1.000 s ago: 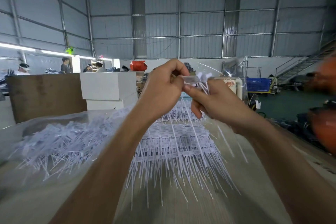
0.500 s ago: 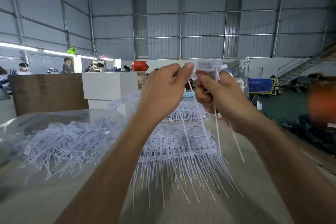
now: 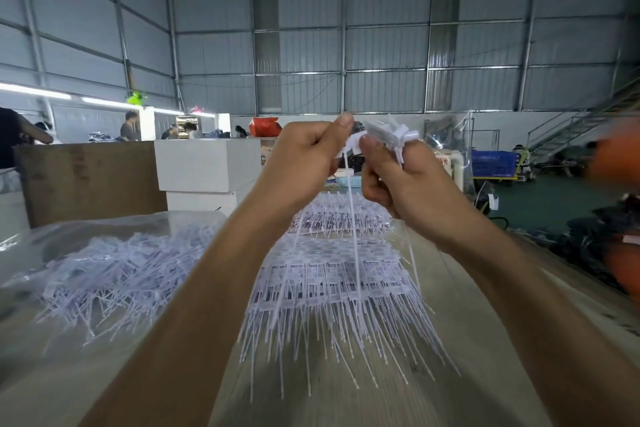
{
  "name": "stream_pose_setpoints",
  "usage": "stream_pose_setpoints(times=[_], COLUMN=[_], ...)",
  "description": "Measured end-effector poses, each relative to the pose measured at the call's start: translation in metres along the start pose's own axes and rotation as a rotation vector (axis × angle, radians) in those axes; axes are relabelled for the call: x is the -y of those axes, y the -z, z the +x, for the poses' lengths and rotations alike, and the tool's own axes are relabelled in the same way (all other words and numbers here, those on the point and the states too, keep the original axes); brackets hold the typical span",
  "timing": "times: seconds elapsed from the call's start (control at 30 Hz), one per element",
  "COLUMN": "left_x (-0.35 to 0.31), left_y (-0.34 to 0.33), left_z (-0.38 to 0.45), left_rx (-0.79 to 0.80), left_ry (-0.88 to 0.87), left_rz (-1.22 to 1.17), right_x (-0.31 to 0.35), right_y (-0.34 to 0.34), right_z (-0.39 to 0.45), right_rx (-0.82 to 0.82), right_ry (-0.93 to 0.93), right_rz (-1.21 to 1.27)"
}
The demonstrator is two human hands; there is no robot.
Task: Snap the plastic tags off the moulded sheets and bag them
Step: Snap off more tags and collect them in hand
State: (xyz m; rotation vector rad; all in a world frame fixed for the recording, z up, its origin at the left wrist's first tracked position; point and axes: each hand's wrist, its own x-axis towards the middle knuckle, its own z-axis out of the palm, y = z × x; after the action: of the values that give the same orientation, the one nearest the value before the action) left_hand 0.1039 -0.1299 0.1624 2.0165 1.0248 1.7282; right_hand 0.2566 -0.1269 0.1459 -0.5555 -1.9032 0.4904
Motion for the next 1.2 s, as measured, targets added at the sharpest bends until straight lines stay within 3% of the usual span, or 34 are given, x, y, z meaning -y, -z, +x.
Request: stream_pose_setpoints(times=[0.13, 0.33, 0.63, 0.83, 1.03, 1.2], left_x=[0.002, 0.01, 0.01, 0.007, 0.005, 0.002], left_y=[0.003, 0.005, 0.006, -0.003, 0.002, -0.005], left_z=[0.002, 0.004, 0.005, 0.003, 0.002, -0.002], left_rx=[0.045, 0.093, 0.154, 0.226, 0.081, 0.068], left_ry=[0.098, 0.203, 0.225, 0.326, 0.227, 0.061], left_rz=[-0.135, -0.133, -0.098, -0.426, -0.158, 0.036], right_x=[-0.012, -0.031, -0.041, -0.033, -0.031, -0.028], right_y=[-0.003, 0.001, 0.002, -0.009, -0.012, -0.005], right_z=[0.002, 0.002, -0.002, -0.006, -0.006, 0.002], right_rx=[0.001, -0.053, -0.097, -0.102, -0.132, -0.182], right_ry=[0.018, 0.097, 0.178, 0.284, 0.237, 0.142], right_rz=[-0.16, -0.393, -0.466, -0.54, -0.461, -0.479])
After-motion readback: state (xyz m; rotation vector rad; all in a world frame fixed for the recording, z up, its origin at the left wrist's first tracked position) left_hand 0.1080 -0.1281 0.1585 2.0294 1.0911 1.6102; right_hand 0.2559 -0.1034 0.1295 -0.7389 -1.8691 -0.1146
